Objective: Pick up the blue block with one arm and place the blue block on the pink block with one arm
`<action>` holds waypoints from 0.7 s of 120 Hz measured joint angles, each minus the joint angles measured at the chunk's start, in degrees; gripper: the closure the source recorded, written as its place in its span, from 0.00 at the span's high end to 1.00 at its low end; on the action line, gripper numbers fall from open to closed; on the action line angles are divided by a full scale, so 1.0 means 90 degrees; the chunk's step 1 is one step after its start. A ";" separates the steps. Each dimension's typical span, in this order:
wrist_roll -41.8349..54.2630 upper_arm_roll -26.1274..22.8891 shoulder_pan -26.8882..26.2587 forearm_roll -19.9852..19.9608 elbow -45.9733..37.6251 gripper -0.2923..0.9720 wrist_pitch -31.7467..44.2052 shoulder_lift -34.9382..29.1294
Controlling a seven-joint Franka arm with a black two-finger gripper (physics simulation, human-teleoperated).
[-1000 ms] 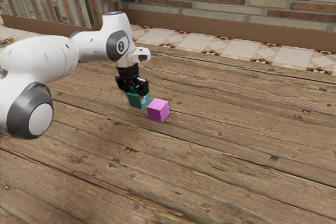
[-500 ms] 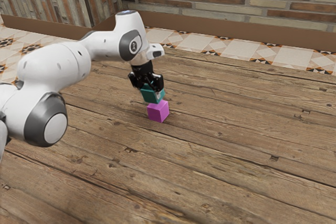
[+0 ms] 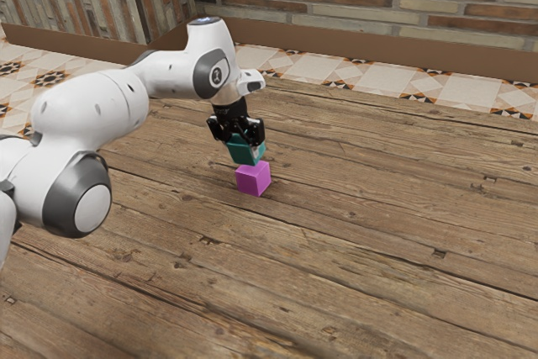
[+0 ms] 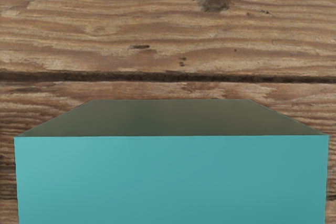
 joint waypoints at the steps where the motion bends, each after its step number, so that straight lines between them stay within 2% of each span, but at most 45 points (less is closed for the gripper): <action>1: 0.0001 0.0000 0.0000 0.0000 0.0001 0.52 0.0000 0.0000; 42: 0.0088 0.0005 -0.0003 -0.0016 -0.0006 0.65 0.0198 0.0030; 49: 0.0131 0.0020 -0.0015 -0.0012 -0.0118 0.67 0.0204 -0.0195; 56: 0.0188 0.0014 -0.0007 -0.0009 -0.0667 0.69 0.0190 -0.0915; 70: 0.0289 -0.0091 0.0453 0.0028 -0.3343 0.71 0.0140 -0.3423; 84: 0.0383 -0.0388 0.0905 0.0355 -0.4725 0.73 -0.0169 -0.5258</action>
